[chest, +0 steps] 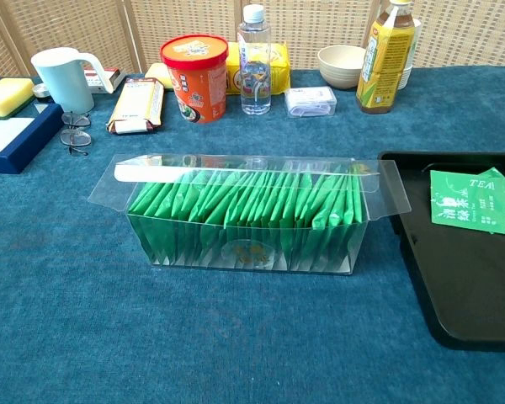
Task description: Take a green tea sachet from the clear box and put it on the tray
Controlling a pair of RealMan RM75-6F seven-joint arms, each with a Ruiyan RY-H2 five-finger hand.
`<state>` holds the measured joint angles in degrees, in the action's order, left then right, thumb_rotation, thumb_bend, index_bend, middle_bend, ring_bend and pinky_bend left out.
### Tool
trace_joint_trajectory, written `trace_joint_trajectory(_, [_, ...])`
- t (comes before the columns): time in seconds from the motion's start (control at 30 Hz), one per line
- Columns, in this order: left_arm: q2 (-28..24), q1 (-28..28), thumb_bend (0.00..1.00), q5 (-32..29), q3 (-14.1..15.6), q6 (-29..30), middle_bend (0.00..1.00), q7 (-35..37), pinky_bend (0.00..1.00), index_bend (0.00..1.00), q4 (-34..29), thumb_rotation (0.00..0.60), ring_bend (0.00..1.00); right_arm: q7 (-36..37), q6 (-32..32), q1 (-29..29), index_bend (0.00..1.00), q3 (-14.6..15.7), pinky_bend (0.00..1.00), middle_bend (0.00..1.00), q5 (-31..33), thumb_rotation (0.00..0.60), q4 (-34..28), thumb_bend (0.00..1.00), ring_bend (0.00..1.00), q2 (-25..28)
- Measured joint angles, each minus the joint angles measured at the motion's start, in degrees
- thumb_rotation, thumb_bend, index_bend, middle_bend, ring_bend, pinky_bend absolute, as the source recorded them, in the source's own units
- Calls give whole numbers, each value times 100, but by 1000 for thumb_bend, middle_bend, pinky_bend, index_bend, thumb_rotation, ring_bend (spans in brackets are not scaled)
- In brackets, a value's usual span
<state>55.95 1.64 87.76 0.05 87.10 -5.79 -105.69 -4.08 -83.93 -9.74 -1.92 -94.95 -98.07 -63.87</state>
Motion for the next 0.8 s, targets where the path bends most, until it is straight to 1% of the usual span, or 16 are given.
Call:
trace_joint_trajectory(0.2, [-9, 16, 268, -64, 8, -77, 166, -6, 248, 198, -6, 600, 108, 11, 37, -11, 124, 3, 133, 124, 35, 600, 11, 242, 137, -26])
trace_joint_trajectory(0.53, [-91, -66, 268, 71, 8, 133, 166, 78, 247, 196, -14, 600, 108, 254, -74, -40, 109, 12, 132, 124, -180, 600, 1, 242, 136, 34])
trace_joint_trajectory(0.8, [-66, -54, 268, 125, 21, 106, 166, 75, 248, 196, -9, 600, 108, 524, 103, -326, 89, -6, 133, 119, -510, 600, -184, 241, 135, 97])
